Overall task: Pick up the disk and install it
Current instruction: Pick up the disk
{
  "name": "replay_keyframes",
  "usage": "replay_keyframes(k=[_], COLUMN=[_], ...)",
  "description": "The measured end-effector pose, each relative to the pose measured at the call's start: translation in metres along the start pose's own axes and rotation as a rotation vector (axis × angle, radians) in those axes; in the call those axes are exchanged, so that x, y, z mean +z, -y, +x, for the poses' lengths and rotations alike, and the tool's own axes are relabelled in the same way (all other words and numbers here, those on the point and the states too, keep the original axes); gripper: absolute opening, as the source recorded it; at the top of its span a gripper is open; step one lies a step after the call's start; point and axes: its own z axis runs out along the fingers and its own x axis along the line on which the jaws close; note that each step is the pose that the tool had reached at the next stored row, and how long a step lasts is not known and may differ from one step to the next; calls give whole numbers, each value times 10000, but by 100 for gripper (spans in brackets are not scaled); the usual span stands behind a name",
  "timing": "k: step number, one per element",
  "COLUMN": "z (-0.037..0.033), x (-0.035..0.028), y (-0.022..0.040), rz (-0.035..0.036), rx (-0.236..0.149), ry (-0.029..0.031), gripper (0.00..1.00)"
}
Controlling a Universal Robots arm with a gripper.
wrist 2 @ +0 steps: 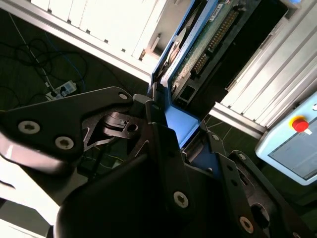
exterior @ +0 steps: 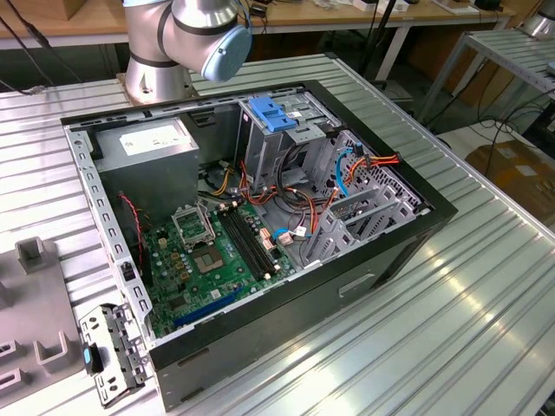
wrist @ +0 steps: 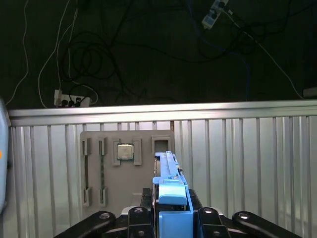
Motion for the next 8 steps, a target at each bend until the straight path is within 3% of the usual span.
replay_keyframes(k=[8], z=[-1], x=[-3], y=[32], rz=[-2], rx=[0], ry=[-1], gripper=[37])
